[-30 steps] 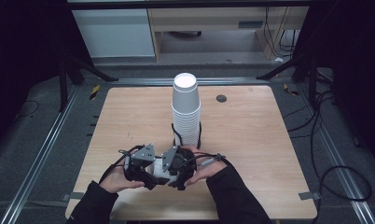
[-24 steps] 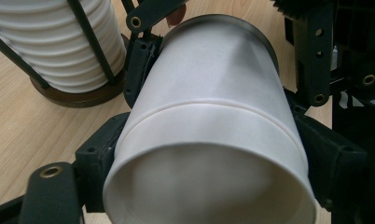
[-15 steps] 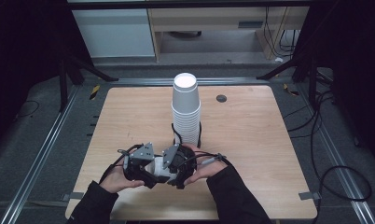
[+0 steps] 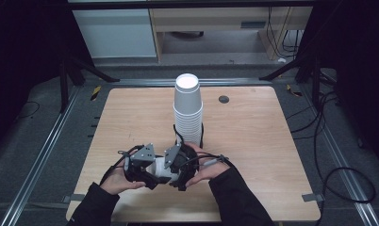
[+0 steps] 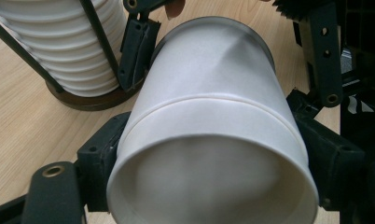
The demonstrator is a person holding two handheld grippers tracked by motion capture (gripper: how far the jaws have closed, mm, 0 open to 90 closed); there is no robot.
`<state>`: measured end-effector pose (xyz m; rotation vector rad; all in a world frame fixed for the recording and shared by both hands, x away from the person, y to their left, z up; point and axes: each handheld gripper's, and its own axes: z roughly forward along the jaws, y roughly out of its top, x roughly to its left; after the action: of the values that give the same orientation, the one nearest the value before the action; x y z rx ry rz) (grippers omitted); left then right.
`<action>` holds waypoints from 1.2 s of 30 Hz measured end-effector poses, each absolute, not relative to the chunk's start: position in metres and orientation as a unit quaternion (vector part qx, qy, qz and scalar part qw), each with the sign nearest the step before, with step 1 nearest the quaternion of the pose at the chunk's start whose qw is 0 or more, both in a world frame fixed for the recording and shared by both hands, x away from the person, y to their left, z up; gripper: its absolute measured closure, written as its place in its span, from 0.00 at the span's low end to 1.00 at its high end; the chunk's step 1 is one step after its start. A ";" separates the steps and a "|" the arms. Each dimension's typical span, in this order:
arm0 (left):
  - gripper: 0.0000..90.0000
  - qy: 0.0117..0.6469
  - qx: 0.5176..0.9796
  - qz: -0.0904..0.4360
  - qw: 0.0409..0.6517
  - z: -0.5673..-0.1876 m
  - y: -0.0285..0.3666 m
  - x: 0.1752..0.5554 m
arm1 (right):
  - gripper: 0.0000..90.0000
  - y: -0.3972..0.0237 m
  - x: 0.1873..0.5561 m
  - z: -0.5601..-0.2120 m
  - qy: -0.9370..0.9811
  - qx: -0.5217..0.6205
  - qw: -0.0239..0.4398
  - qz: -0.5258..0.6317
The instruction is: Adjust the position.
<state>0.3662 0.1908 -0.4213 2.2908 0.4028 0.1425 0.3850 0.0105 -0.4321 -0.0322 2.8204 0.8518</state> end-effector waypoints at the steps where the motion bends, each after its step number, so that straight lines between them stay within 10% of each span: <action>1: 0.23 0.159 0.904 0.056 0.393 -0.422 0.191 0.366 | 0.02 0.010 0.385 -0.431 0.952 -0.009 0.099 0.289; 36: 0.22 0.186 0.838 0.069 0.508 -0.402 0.231 0.372 | 0.03 -0.068 0.383 -0.399 0.894 0.088 0.110 0.424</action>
<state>0.3725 0.2310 -0.4018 2.0209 0.4487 0.1656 0.3826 -0.0682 -0.3990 0.2586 2.6284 1.2471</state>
